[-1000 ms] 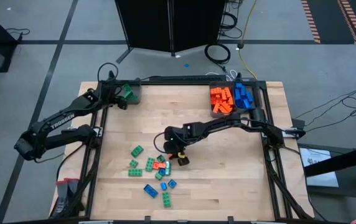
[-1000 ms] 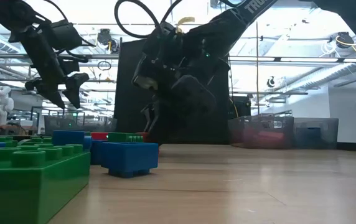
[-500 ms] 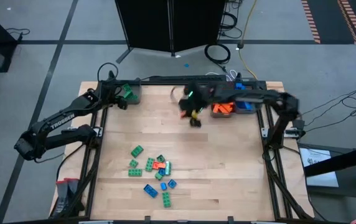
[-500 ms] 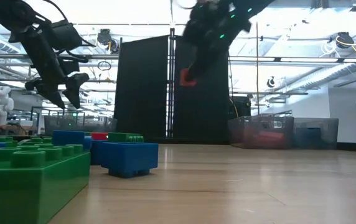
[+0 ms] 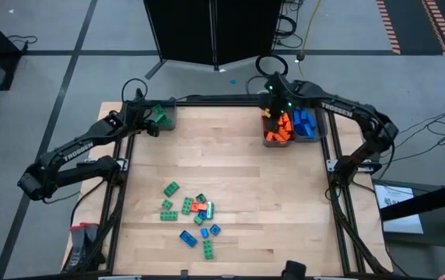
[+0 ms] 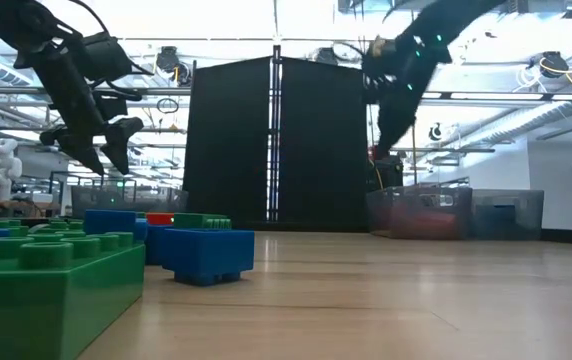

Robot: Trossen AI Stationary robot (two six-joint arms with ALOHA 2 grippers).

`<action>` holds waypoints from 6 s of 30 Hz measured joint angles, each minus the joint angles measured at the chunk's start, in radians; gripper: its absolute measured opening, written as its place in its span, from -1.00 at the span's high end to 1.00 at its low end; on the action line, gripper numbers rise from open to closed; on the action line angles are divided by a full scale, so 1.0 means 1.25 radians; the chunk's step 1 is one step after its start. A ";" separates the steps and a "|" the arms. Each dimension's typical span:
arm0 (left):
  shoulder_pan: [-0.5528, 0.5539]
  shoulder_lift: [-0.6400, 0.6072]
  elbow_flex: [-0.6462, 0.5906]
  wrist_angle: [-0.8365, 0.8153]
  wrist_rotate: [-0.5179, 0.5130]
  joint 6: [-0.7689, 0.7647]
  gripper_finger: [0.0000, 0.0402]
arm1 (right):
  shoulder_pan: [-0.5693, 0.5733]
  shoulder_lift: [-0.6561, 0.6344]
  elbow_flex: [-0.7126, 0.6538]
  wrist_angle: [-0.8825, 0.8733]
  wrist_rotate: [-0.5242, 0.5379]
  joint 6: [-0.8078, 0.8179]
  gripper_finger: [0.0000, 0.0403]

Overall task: Sort blocks
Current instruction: Put the orange game piece into the middle black bin, then put the green game piece into the left black bin

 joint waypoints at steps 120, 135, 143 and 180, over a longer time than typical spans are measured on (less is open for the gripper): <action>0.000 0.002 0.000 0.009 -0.020 0.048 -0.38 | 0.578 0.506 0.141 0.425 -0.356 -0.285 0.64; 0.000 0.002 0.000 0.007 -0.021 0.049 -0.38 | 0.567 0.474 0.140 0.374 -0.330 -0.191 0.68; 0.000 0.002 0.000 0.007 -0.021 0.048 -0.38 | 0.518 0.372 0.141 0.378 -0.308 -0.148 0.68; -0.027 0.001 -0.001 0.575 0.614 -0.023 -0.38 | 0.278 0.322 0.366 0.738 -0.041 0.218 0.68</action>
